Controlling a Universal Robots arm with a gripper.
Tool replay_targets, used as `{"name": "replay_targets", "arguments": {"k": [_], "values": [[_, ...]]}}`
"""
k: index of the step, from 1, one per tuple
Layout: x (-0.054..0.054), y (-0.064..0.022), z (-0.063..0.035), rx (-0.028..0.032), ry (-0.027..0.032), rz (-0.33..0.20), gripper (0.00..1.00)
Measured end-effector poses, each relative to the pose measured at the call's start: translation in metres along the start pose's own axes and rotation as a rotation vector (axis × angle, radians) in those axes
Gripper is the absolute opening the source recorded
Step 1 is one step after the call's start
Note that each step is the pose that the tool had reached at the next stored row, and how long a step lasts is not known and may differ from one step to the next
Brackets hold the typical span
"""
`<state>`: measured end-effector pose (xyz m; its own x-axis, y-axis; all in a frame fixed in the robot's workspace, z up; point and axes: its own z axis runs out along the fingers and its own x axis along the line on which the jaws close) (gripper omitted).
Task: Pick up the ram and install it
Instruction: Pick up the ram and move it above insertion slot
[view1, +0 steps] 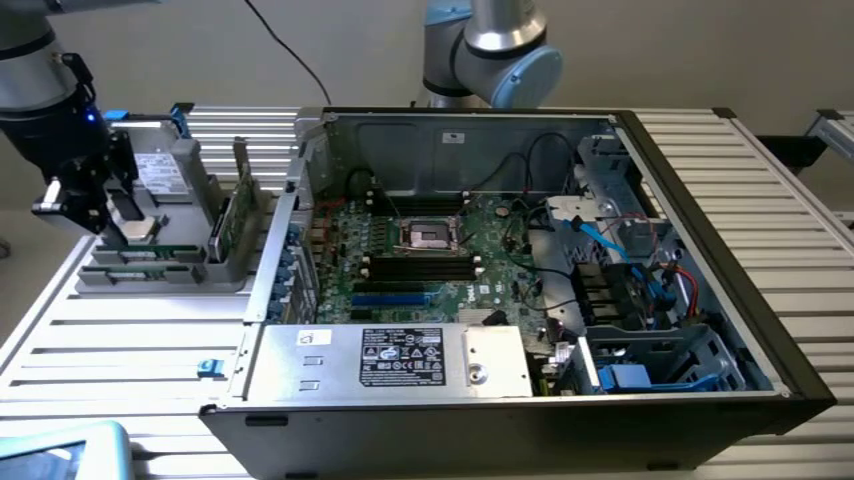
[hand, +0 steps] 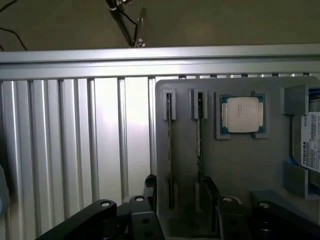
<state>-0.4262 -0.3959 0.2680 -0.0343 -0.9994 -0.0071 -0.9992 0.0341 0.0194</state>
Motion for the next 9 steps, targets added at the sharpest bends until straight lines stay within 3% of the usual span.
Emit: {"name": "replay_targets", "arguments": {"k": [9], "values": [[0.003, -0.0039, 0.0163, 0.0, 0.0, 0.0, 0.49]]}}
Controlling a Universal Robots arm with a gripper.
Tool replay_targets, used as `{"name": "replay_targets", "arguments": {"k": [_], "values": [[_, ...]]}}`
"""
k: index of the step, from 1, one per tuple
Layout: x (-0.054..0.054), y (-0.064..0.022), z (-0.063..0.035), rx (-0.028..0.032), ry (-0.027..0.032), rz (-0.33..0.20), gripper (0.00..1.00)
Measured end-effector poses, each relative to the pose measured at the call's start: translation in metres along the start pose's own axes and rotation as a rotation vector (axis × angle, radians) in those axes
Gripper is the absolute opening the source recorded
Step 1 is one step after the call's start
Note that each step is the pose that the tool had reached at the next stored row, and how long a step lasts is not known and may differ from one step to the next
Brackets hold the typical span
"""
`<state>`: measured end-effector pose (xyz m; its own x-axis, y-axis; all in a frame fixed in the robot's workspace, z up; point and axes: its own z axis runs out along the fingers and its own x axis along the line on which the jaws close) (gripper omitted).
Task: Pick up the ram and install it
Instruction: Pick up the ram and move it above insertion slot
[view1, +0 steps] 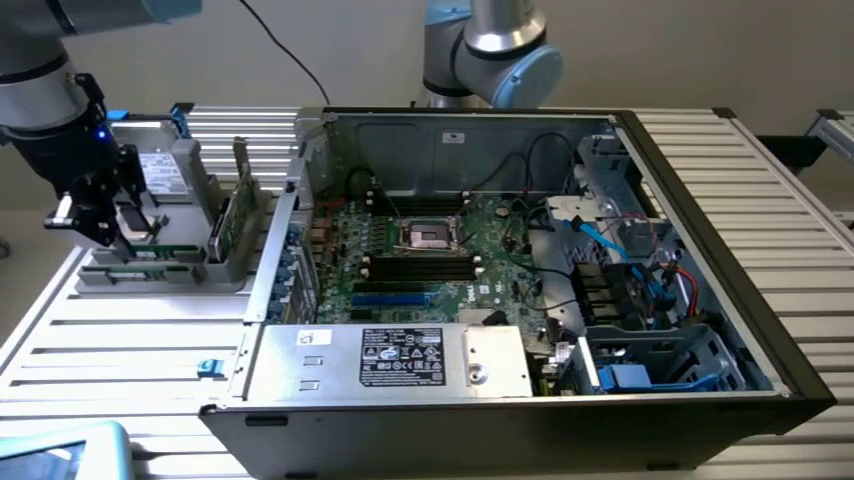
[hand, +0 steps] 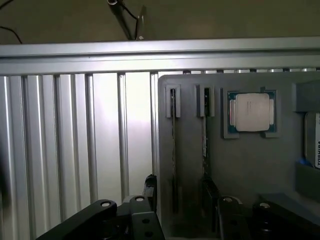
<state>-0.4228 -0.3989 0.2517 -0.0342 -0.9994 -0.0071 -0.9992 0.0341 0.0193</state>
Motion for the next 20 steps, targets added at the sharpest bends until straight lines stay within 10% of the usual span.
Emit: {"name": "replay_targets", "arguments": {"k": [20], "values": [[0.005, -0.003, 0.0364, 0.0, 0.0, 0.0, 0.49]]}}
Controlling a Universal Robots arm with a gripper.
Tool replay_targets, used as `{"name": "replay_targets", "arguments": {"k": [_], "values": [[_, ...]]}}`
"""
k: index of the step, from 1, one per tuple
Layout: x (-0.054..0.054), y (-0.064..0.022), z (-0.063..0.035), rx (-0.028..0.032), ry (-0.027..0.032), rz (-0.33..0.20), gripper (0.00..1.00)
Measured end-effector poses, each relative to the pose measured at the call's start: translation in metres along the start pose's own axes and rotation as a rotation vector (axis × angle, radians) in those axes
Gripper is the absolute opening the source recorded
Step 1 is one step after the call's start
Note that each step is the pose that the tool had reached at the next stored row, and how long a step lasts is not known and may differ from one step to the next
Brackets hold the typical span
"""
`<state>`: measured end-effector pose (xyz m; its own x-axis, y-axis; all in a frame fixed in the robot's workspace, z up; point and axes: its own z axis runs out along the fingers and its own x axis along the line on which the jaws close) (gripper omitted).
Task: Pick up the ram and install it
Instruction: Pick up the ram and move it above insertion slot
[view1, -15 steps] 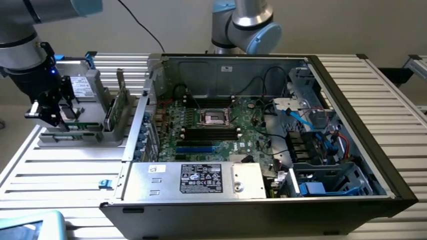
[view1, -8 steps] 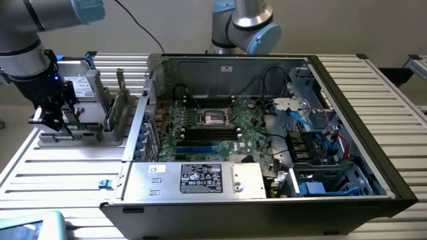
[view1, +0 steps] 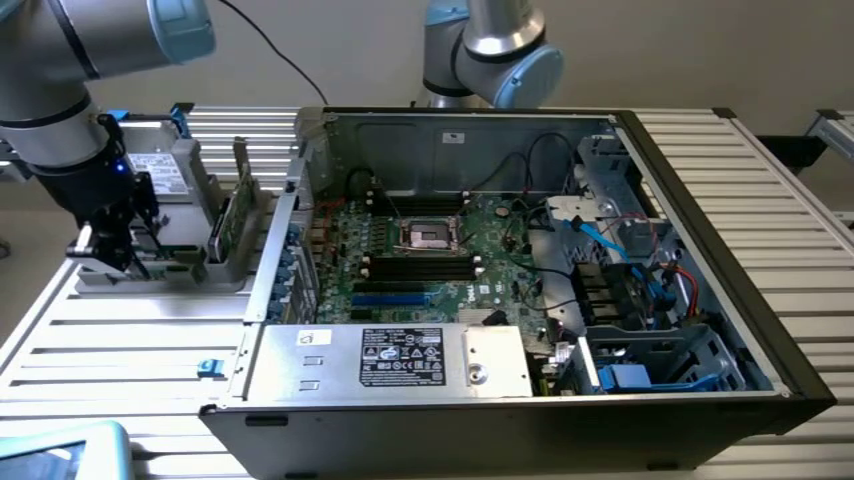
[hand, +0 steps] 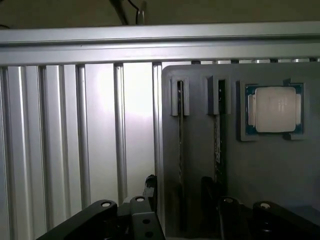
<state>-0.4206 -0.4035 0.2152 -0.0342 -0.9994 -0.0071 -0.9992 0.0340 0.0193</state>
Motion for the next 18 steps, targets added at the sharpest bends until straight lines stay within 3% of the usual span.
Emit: {"name": "replay_targets", "arguments": {"k": [5, 18], "values": [[-0.002, 0.0008, 0.0089, -0.0001, 0.0, 0.0, 0.49], [-0.007, 0.0051, 0.0157, 0.0051, 0.0, 0.0, 0.49]]}}
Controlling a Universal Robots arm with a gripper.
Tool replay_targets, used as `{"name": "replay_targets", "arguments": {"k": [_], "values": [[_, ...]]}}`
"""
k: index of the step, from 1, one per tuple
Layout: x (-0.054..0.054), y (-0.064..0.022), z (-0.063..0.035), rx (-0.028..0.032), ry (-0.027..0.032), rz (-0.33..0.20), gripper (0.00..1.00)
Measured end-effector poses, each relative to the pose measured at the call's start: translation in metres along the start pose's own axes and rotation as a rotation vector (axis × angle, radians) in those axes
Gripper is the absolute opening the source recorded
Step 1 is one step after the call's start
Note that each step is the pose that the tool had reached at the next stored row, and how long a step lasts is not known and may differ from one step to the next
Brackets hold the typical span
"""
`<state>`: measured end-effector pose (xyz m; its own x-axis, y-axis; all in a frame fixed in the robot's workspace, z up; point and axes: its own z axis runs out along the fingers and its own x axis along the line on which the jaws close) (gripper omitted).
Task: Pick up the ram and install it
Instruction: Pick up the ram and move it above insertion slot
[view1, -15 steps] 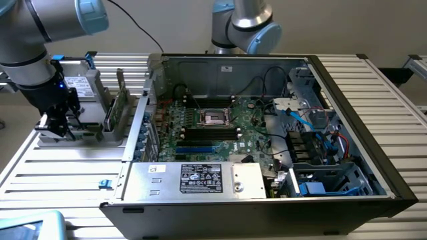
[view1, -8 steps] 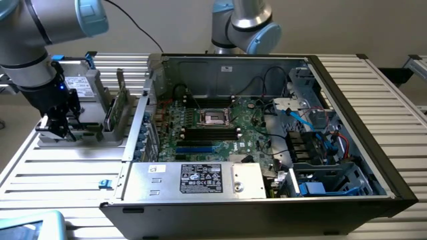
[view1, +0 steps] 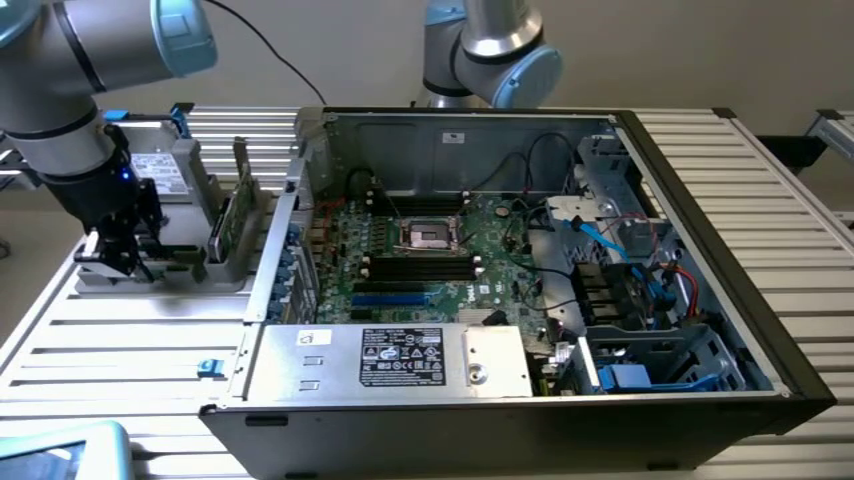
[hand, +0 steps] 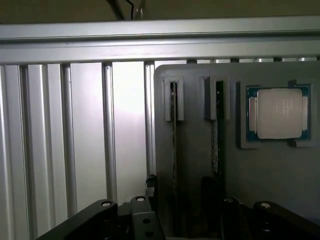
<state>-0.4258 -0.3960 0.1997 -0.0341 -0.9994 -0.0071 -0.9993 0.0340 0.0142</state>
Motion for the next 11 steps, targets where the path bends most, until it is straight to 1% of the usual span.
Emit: {"name": "replay_targets", "arguments": {"k": [5, 6, 7, 8, 10, 11], "values": [[-0.0001, 0.0008, 0.0044, 0.0002, -0.0001, 0.0, 0.49], [-0.0001, 0.0008, 0.0047, 0.0001, -0.0001, 0.0, 0.47], [-0.0001, 0.0008, 0.0047, -0.0001, 0.0001, 0.0, 0.4], [0.0, 0.0008, 0.0047, -0.0001, 0.0, 0.0, 0.4], [0.0, 0.0008, 0.0049, 0.0002, -0.0001, 0.0, 0.28], [0.0, 0.0008, 0.0048, 0.0003, -0.0001, 0.0, 0.28]]}}
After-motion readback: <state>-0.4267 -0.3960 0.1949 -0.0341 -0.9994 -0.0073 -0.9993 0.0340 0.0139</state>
